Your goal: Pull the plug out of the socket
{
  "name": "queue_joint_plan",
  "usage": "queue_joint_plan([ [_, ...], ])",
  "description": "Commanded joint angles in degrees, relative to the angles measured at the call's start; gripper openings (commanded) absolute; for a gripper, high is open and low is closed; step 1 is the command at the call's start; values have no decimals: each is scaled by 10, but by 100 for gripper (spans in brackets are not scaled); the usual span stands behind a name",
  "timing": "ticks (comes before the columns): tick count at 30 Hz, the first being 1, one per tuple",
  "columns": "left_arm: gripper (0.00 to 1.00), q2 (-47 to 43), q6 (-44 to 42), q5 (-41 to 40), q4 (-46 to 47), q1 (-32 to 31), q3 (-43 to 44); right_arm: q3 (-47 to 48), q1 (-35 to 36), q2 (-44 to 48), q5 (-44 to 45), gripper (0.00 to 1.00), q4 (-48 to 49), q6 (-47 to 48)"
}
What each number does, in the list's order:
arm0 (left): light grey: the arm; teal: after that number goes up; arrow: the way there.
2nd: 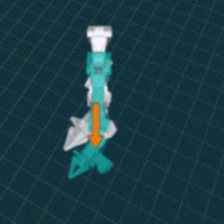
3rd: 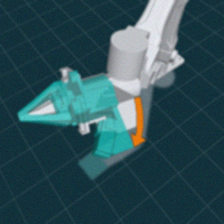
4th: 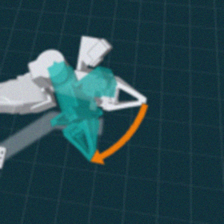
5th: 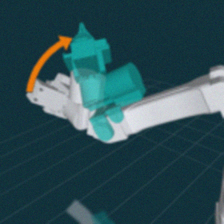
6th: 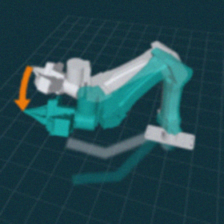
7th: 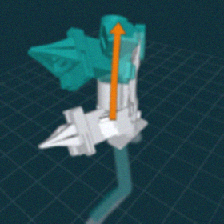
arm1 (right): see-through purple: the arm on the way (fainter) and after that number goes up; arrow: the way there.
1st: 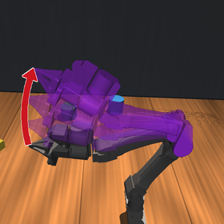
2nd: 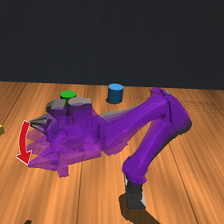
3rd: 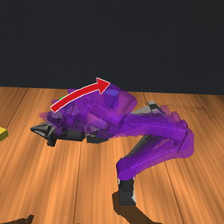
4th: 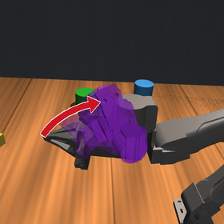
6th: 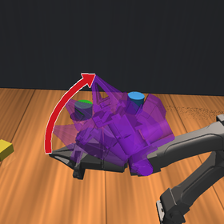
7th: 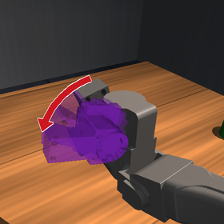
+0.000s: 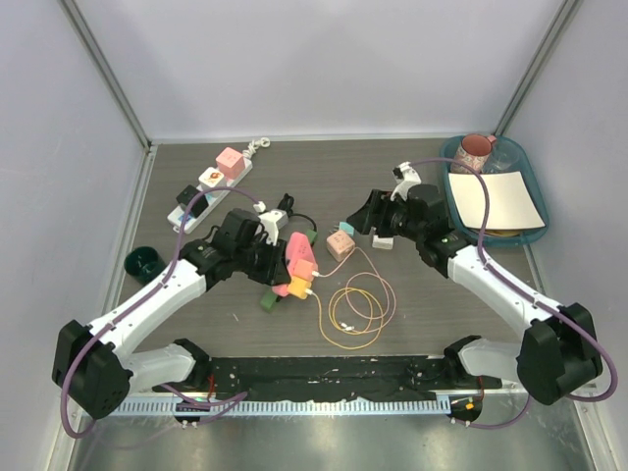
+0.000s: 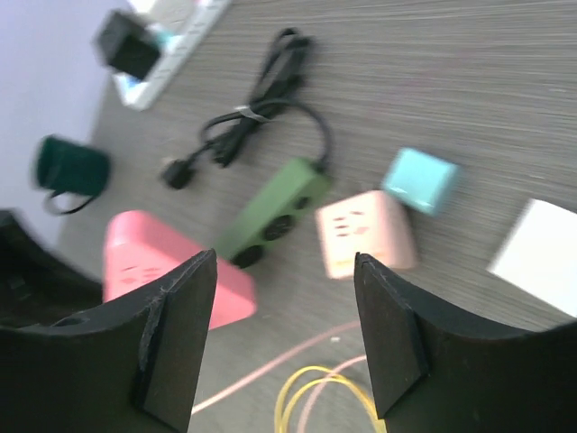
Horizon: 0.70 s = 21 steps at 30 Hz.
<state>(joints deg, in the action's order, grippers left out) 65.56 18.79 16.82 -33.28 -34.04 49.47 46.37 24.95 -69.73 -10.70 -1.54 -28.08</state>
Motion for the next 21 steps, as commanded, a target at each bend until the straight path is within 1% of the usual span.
queue_joint_plan([
  [1,0,-18,-10,29,27,2,9,29,7,-3,-187,67,55,-46],
  [2,0,-18,-10,32,28,1,8,30,18,-8,-199,66,71,-64],
  [4,0,-21,-10,34,30,1,6,37,36,-20,-208,66,75,-69],
  [6,0,-21,-9,35,30,1,5,49,64,-33,-202,66,68,-67],
  [10,0,-23,-9,39,30,2,4,56,91,-54,-203,66,71,-73],
  [12,0,-21,-9,37,32,2,4,64,108,-65,-206,66,58,-59],
  [14,0,-21,-9,38,32,1,4,71,115,-80,-202,66,23,-48],
  [16,0,-21,-9,37,32,1,5,65,119,-84,-196,68,20,-44],
  [17,0,-21,-9,37,33,1,5,63,119,-84,-194,69,-1,-44],
  [21,0,-25,-6,27,37,1,4,54,121,-102,-226,69,6,-72],
])
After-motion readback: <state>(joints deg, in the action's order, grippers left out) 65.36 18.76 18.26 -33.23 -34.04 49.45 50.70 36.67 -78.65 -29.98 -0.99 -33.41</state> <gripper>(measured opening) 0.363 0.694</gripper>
